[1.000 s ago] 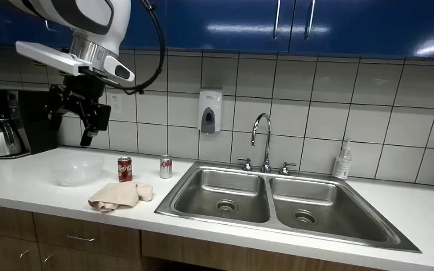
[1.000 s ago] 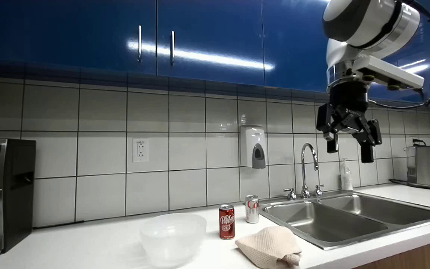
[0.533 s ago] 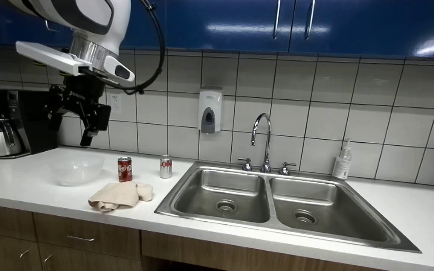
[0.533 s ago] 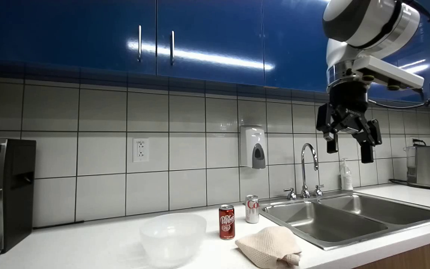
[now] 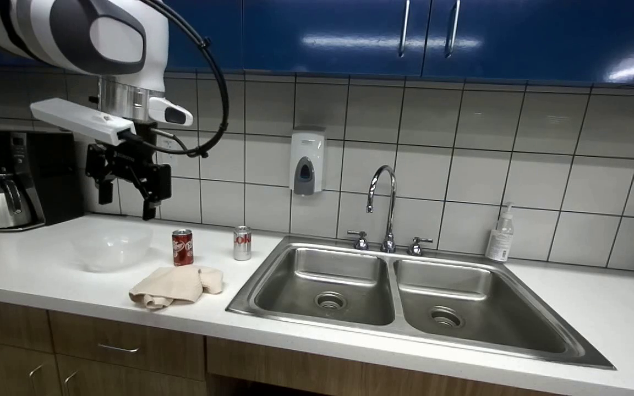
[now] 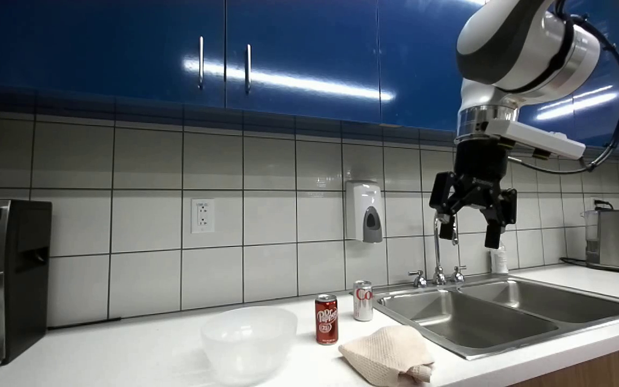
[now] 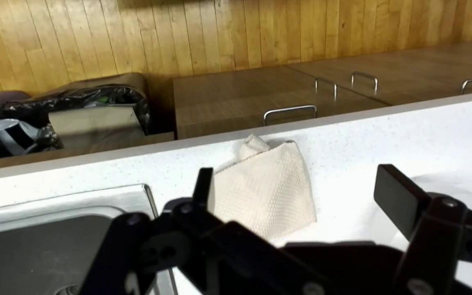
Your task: Move the cloth from the counter to the bowl
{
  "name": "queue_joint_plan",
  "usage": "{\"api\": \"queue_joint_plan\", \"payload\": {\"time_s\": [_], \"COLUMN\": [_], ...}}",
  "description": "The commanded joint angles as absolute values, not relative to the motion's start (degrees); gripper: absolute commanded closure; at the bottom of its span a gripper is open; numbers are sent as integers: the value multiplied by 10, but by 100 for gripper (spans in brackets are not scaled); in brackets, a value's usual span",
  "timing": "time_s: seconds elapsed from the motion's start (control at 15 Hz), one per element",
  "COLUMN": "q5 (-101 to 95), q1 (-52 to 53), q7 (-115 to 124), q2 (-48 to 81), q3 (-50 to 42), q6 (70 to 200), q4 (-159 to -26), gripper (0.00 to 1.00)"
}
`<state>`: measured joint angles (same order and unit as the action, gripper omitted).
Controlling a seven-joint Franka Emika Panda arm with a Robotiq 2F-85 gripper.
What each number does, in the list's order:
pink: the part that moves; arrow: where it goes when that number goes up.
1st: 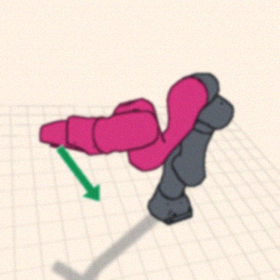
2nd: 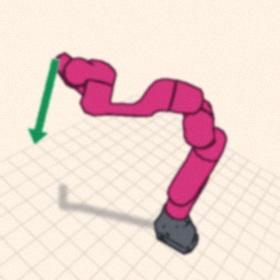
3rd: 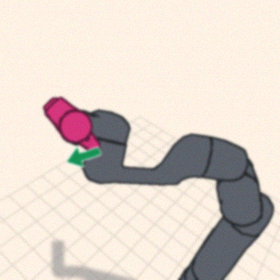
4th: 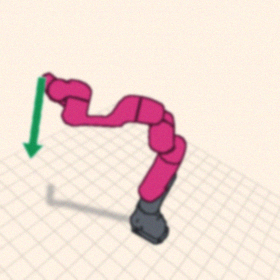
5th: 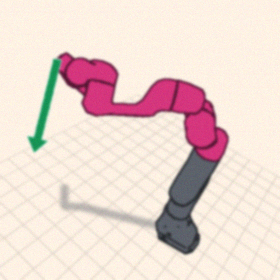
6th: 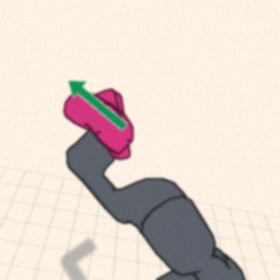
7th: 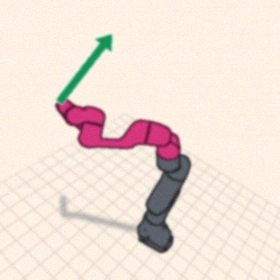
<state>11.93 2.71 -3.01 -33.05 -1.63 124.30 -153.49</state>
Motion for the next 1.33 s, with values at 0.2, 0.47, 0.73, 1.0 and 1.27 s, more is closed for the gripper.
{"api": "queue_joint_plan", "payload": {"time_s": [0.2,0.47,0.73,1.0,1.27], "q5": [109,105,110,106,97], "q1": [30,32,41,49,50], "q7": [11,24,20,24,31], "q2": [-267,-197,-116,-44,23], "q3": [23,31,31,34,38], "q6": [1411,1497,1579,1629,1677], "q4": [-1568,-1562,-1543,-1520,-1489], "gripper": [0,0,0,0,0]}}
